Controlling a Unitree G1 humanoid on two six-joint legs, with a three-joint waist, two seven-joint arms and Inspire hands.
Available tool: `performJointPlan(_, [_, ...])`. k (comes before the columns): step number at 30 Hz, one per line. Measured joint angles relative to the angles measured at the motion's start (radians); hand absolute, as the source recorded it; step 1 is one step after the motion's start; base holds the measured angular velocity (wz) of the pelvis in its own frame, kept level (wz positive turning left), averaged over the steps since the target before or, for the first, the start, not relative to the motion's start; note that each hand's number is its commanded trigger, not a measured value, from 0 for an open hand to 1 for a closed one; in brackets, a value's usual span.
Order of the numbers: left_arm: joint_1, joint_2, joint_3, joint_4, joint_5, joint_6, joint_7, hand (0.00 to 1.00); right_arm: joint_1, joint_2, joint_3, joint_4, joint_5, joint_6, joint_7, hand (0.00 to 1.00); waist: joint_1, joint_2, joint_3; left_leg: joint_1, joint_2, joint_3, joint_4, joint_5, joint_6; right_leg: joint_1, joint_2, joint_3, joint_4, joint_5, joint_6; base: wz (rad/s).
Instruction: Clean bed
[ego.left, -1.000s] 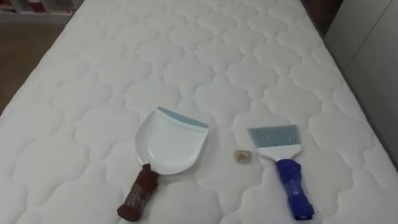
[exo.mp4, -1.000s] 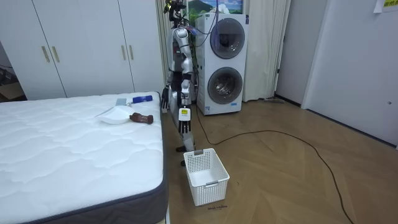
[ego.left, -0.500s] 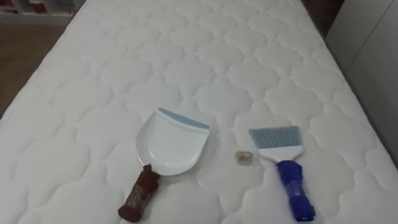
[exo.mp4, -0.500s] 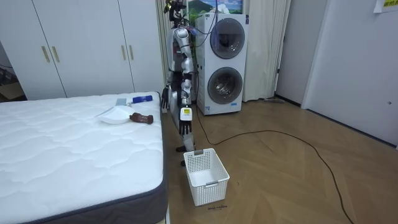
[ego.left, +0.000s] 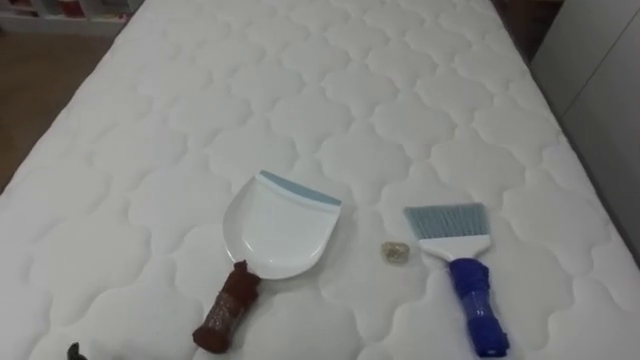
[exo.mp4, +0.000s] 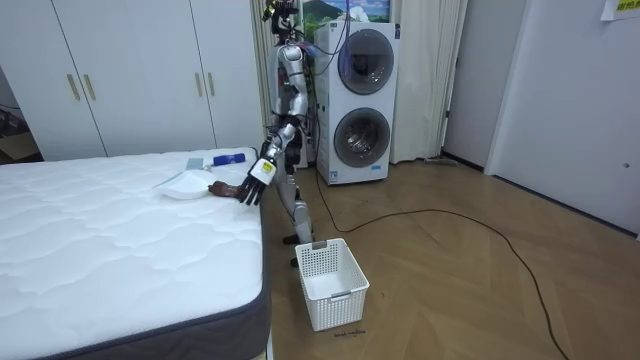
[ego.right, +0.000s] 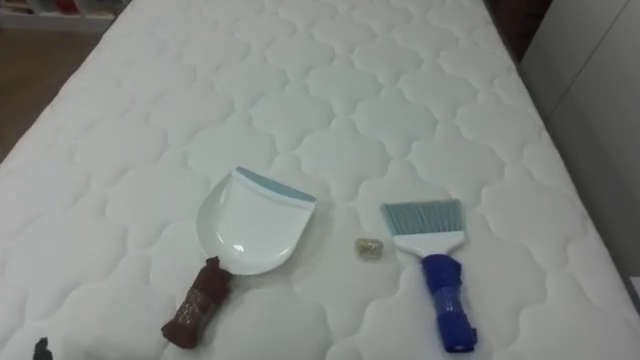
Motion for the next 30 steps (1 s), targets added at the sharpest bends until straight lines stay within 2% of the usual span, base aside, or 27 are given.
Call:
performJointPlan(8, [-0.023,0.000,-0.061,-0.107,0.000,-0.026,0.001,0.00,-0.002,0.000,0.003,0.000,-0.001,-0.008,0.005,0.00,-0.001,-0.003,0.0020,0.005,0.003,0.013,-0.002,0.000,0.000,-0.005,0.001,0.016,0.001,0.002,-0.001,-0.10])
performJointPlan(13, [-0.070,0.001,-0.074,-0.107,0.001,-0.033,0.001,0.00,-0.011,-0.002,0.011,0.000,-0.002,-0.019,0.013,0.00,-0.004,-0.005,0.0085,0.001,0.007,0.021,-0.006,0.000,0.000,-0.021,0.002,0.027,0.009,0.007,-0.002,-0.08])
performJointPlan(14, [-0.077,0.001,-0.074,-0.109,0.001,-0.033,0.001,0.00,-0.014,-0.002,0.013,0.000,-0.003,-0.027,0.013,0.00,-0.008,-0.005,0.0133,-0.001,0.007,0.021,-0.007,0.000,0.000,-0.024,0.002,0.027,0.013,0.007,-0.003,0.00])
performJointPlan(15, [-0.077,0.002,-0.077,-0.110,0.001,-0.033,0.002,0.00,-0.015,-0.002,0.019,0.000,-0.002,-0.031,0.013,0.00,-0.014,-0.005,0.0135,-0.003,0.007,0.022,-0.007,0.000,0.000,-0.026,0.002,0.027,0.014,0.007,-0.002,0.00])
performJointPlan(16, [-0.077,0.003,-0.079,-0.110,0.001,-0.033,0.003,0.00,-0.017,-0.002,0.021,0.000,-0.002,-0.031,0.014,0.00,-0.020,-0.006,0.0133,-0.003,0.007,0.021,-0.007,0.000,0.000,-0.027,0.002,0.026,0.015,0.007,-0.002,0.00])
performJointPlan(19, [-0.081,0.005,-0.096,-0.115,0.003,-0.033,0.017,0.00,-0.023,-0.002,0.037,-0.001,0.002,-0.031,0.018,0.00,-0.029,-0.008,0.0045,-0.025,0.006,0.020,0.000,0.000,0.000,-0.043,0.003,0.025,0.017,0.009,-0.002,0.00])
performJointPlan(20, [-0.082,0.005,-0.104,-0.117,0.004,-0.033,0.017,0.00,-0.023,-0.002,0.040,-0.001,0.002,-0.031,0.022,0.00,-0.028,-0.010,-0.0031,-0.037,0.007,0.020,0.002,0.000,0.000,-0.054,0.003,0.025,0.019,0.011,-0.002,0.00])
performJointPlan(21, [-0.084,0.005,-0.113,-0.117,0.005,-0.032,0.017,0.00,-0.025,-0.002,0.041,-0.002,0.001,-0.031,0.023,0.00,-0.028,-0.009,-0.0042,-0.044,0.008,0.020,0.008,0.000,0.000,-0.057,0.002,0.025,0.019,0.013,-0.003,0.00])
performJointPlan(23, [-0.089,0.005,-0.131,-0.117,0.004,-0.032,0.017,0.00,-0.026,-0.003,0.043,-0.002,0.000,-0.031,0.021,0.00,-0.031,-0.008,-0.0034,-0.049,0.009,0.019,0.014,0.000,0.000,-0.057,0.002,0.024,0.015,0.014,-0.003,0.02])
performJointPlan(26, [-0.100,0.006,-0.161,-0.116,0.004,-0.032,0.018,0.00,-0.038,-0.011,0.050,-0.002,-0.006,-0.030,0.018,0.00,-0.048,0.004,0.0038,-0.055,0.010,0.016,0.014,0.000,0.000,-0.060,0.001,0.023,0.016,0.015,-0.003,0.03])
performJointPlan(27, [-0.101,0.007,-0.167,-0.114,0.008,-0.032,0.018,0.00,-0.046,-0.013,0.050,-0.004,-0.023,-0.030,0.018,0.00,-0.054,0.009,0.0006,-0.066,0.010,0.017,0.015,0.000,0.000,-0.073,0.001,0.024,0.019,0.016,-0.004,0.00])
performJointPlan(30, [-0.108,0.006,-0.174,-0.100,0.009,-0.032,0.016,0.00,-0.060,-0.018,0.050,-0.007,-0.050,-0.030,0.021,0.00,-0.065,0.015,0.0028,-0.080,0.016,0.020,0.018,0.002,0.000,-0.089,0.004,0.024,0.019,0.021,-0.007,-0.05])
